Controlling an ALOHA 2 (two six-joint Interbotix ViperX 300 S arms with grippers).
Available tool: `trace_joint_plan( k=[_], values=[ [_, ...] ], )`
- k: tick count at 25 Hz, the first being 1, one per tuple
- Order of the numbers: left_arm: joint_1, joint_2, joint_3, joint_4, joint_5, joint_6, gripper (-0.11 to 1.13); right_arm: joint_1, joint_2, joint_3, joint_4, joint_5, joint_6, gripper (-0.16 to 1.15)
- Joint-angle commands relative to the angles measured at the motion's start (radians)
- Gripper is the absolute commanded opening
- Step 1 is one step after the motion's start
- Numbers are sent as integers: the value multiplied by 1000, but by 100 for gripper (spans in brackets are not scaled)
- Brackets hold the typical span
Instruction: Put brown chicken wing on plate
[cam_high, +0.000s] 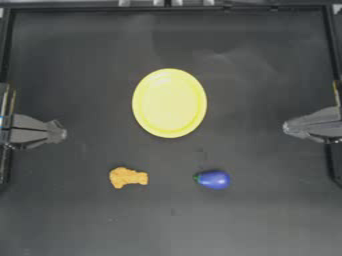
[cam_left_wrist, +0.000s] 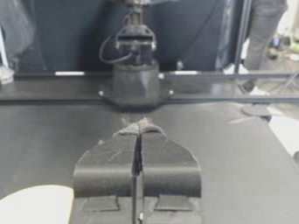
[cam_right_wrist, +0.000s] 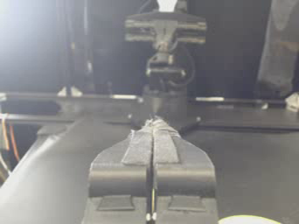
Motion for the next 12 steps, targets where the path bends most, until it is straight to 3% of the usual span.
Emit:
trace_joint_plan(
  k=[1, 12],
  values=[
    [2, 9, 26, 0, -20, 5, 0, 2, 0, 20, -6, -20, 0, -3],
    [12, 28, 0, 2, 8, 14, 13, 2, 2, 0, -14, 32, -9, 13]
  ],
)
